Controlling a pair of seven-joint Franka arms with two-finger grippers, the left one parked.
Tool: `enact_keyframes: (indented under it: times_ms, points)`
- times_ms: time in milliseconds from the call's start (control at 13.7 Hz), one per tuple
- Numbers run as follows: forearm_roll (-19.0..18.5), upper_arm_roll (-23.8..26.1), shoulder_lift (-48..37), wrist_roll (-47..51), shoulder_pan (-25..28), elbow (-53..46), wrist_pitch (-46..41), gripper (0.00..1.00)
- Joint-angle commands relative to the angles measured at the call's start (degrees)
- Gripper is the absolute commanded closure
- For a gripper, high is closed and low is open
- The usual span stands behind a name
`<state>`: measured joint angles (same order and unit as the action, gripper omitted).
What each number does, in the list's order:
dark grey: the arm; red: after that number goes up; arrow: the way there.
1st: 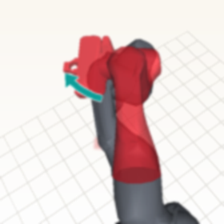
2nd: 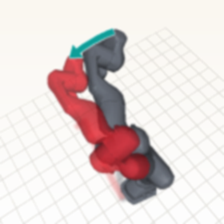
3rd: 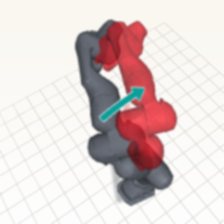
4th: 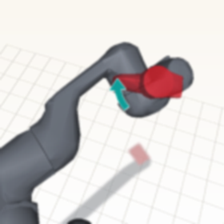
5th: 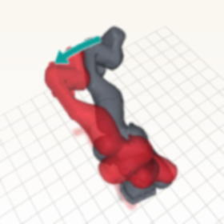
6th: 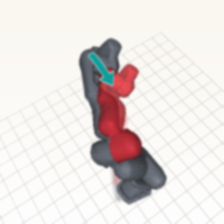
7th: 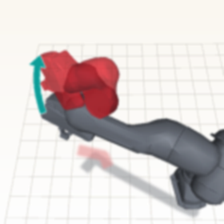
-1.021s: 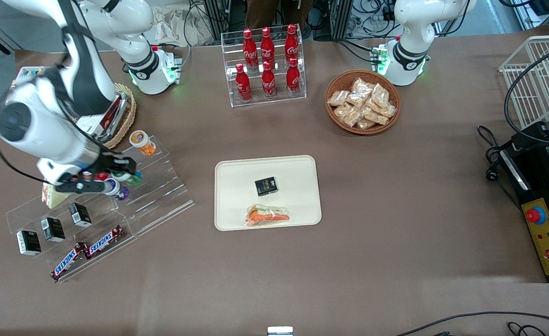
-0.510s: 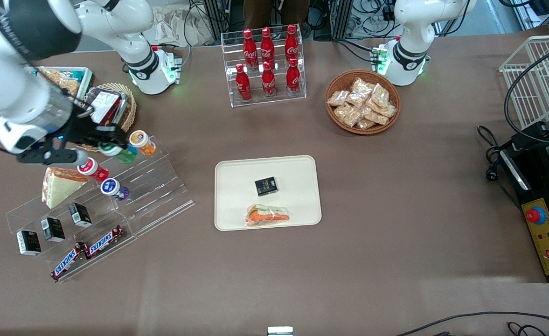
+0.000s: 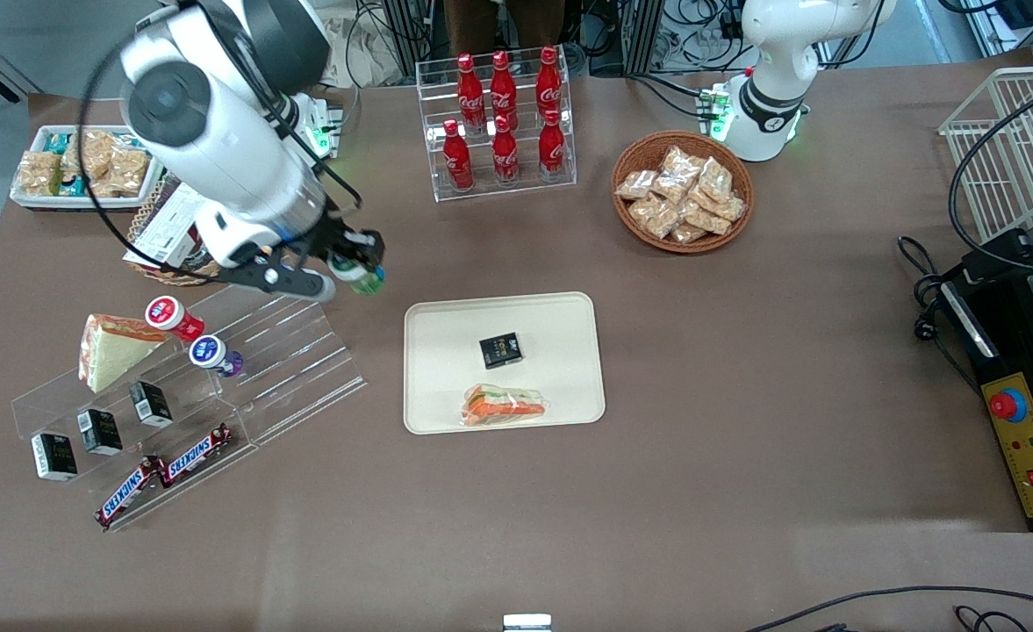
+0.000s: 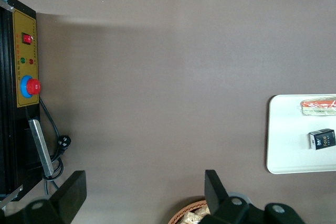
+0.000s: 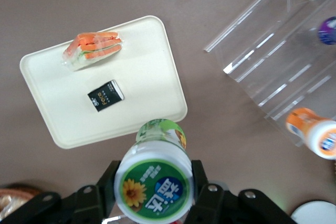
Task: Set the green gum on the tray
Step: 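Carry the green gum bottle over the cream tray beside the black pack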
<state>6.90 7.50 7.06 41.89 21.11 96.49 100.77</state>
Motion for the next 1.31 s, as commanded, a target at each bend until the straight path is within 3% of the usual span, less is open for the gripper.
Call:
enact_keyframes:
  times_ms: [0, 292, 729, 802, 875, 1240]
  points:
    - [0.5, -0.5, -0.4, 1.8, 2.1, 12.2, 13.4, 0.53]
    - [0.5, -0.4, 3.6, 3.7, 3.9, 24.2, 32.8, 0.53]
    - [0.5, -0.4, 10.6, 5.8, 6.2, 29.3, 46.4, 0.52]
    - [0.5, -0.4, 11.4, 5.8, 6.2, 29.2, 47.0, 0.46]
    - [0.5, -0.4, 11.7, 5.7, 6.1, 29.0, 47.1, 0.01]
    - [0.5, -0.4, 11.5, 5.8, 6.0, 28.8, 46.8, 0.0]
